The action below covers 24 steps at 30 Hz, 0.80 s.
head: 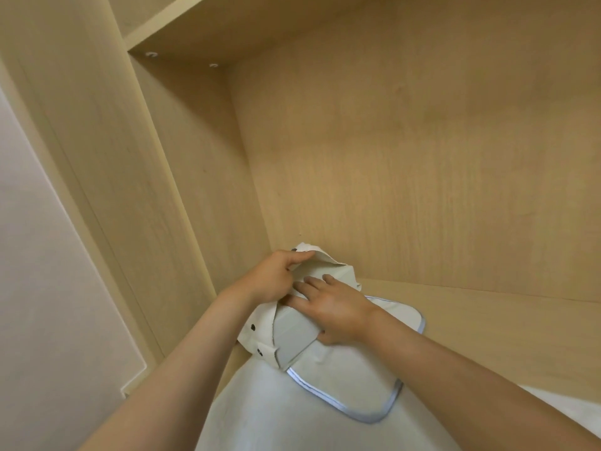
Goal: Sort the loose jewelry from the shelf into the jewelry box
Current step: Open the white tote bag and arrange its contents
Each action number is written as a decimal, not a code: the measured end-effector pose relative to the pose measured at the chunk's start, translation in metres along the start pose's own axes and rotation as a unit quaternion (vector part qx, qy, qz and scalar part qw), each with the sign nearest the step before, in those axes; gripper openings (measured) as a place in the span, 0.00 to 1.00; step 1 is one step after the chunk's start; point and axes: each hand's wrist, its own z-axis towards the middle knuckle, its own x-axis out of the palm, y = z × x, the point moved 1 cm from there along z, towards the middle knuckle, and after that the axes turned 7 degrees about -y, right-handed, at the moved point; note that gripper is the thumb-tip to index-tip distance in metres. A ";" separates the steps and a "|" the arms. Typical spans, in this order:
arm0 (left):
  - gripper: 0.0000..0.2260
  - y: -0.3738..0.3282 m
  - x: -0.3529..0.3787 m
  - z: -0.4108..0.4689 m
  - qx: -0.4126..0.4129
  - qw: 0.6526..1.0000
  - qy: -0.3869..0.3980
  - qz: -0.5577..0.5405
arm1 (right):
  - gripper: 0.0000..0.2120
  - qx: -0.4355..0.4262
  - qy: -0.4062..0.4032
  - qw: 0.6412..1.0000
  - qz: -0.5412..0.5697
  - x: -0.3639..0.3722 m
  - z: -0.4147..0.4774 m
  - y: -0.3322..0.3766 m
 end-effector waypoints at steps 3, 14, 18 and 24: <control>0.35 -0.002 0.001 -0.001 -0.011 0.999 0.014 -0.035 | 0.41 0.008 0.004 1.000 0.009 0.002 0.012 -0.004; 0.35 0.014 -0.025 -0.011 -0.035 0.994 -0.010 -0.107 | 0.43 -0.038 0.004 0.999 0.016 0.031 0.059 0.000; 0.36 0.025 -0.016 -0.003 -0.031 0.995 -0.040 -0.084 | 0.45 -0.028 0.014 0.997 0.069 0.039 0.054 -0.006; 0.32 0.033 0.008 -0.001 -0.005 0.997 -0.068 -0.033 | 0.37 0.028 -0.059 0.985 0.161 0.038 0.007 -0.020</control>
